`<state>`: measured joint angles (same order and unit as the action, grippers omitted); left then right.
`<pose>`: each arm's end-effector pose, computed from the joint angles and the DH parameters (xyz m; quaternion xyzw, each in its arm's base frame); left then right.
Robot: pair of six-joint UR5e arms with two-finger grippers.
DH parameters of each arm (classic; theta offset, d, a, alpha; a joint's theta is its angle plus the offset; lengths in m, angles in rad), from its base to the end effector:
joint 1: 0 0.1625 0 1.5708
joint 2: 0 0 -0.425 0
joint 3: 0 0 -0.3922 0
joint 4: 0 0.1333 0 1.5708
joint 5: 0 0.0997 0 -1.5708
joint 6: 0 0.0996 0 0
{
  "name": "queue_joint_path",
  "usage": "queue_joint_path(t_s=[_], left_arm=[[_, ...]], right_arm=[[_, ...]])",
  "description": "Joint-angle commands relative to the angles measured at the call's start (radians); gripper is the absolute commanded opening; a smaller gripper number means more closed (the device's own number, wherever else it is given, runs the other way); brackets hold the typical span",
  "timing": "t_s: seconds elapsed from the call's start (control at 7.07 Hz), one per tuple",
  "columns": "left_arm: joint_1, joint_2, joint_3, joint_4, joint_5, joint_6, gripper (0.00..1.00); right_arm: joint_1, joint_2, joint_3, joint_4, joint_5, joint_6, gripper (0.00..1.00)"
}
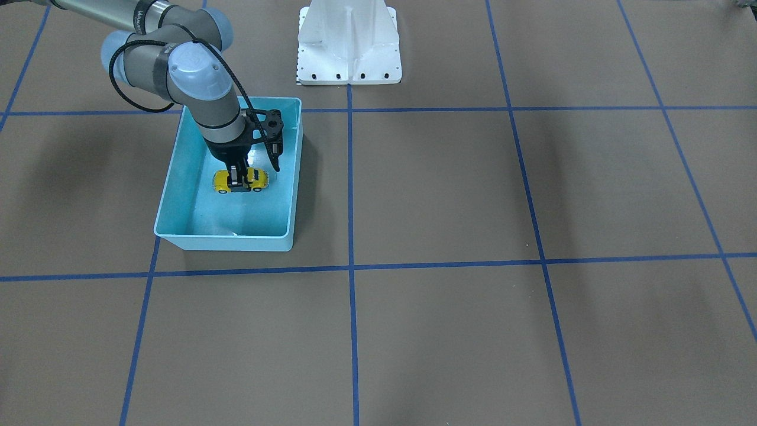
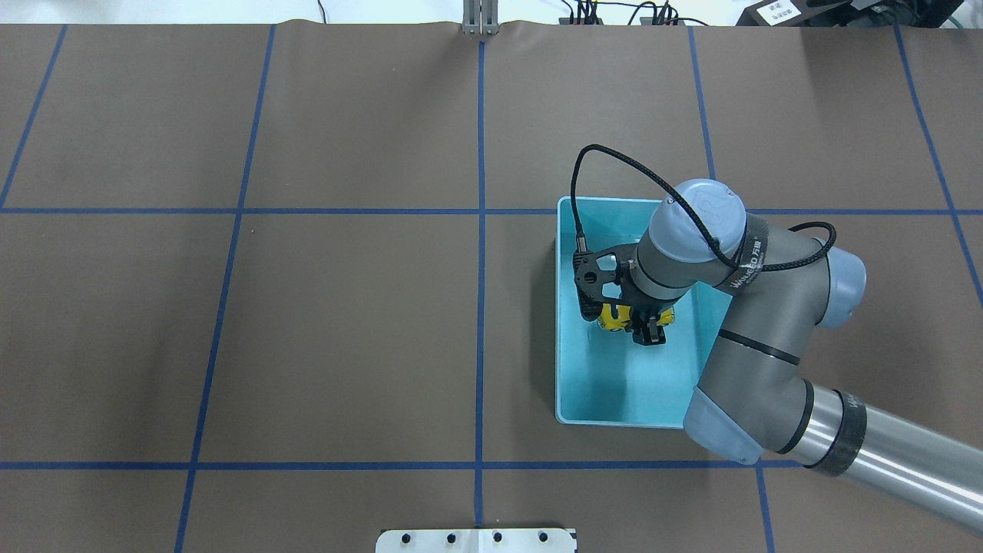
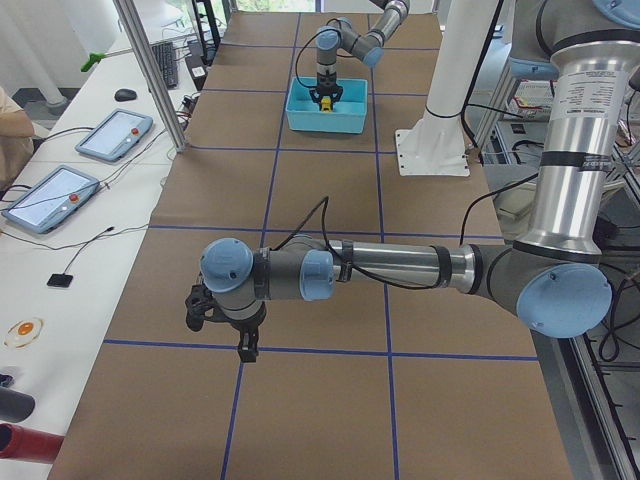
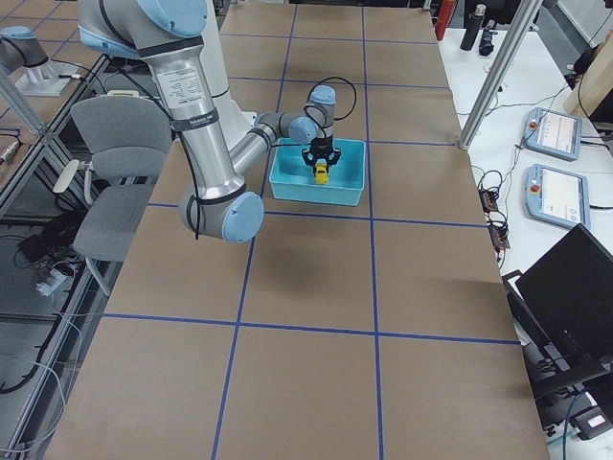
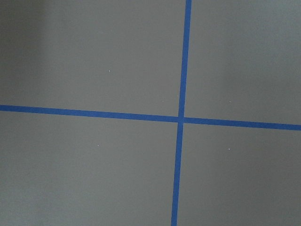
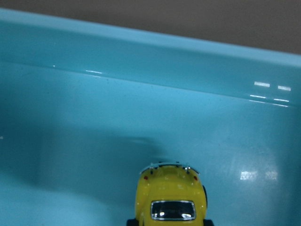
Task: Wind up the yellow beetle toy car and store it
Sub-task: 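Open the right gripper to release the car inside the bin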
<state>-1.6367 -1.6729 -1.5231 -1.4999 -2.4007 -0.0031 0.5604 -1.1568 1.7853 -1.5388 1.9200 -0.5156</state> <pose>-0.0948 -0.5284 0.6328 0.0051 0.4032 -0.0349 0.9144 -0.4761 -0.4159 0.3337 0.2694 -0.2375 -0.6845 0.6344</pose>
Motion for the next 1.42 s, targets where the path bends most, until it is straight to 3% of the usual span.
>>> queue_joint_path(t_s=[0.0, 0.28, 0.71, 0.85, 1.13, 1.27], left_arm=[[0.0, 0.001, 0.001, 0.0, 0.0, 0.0, 1.0], [0.002, 0.001, 0.007, -0.002, 0.0, 0.0, 1.0], [0.0, 0.005, 0.003, -0.002, -0.028, 0.0, 1.0], [0.002, 0.007, 0.001, -0.002, -0.028, 0.0, 1.0], [0.002, 0.005, 0.001, -0.002, -0.028, 0.0, 1.0], [0.002, 0.005, 0.004, -0.002, -0.028, 0.0, 1.0]], right_arm=[[-0.001, -0.006, -0.001, 0.019, 0.002, 0.019, 1.0], [0.006, 0.002, 0.018, 0.019, 0.013, 0.022, 1.0], [0.158, -0.024, 0.219, -0.051, 0.091, 0.09, 1.0], [0.229, -0.026, 0.306, -0.138, 0.096, 0.229, 1.0], [0.483, -0.062, 0.307, -0.176, 0.222, 0.391, 1.0], [0.6, -0.139, 0.299, -0.176, 0.229, 0.451, 1.0]])
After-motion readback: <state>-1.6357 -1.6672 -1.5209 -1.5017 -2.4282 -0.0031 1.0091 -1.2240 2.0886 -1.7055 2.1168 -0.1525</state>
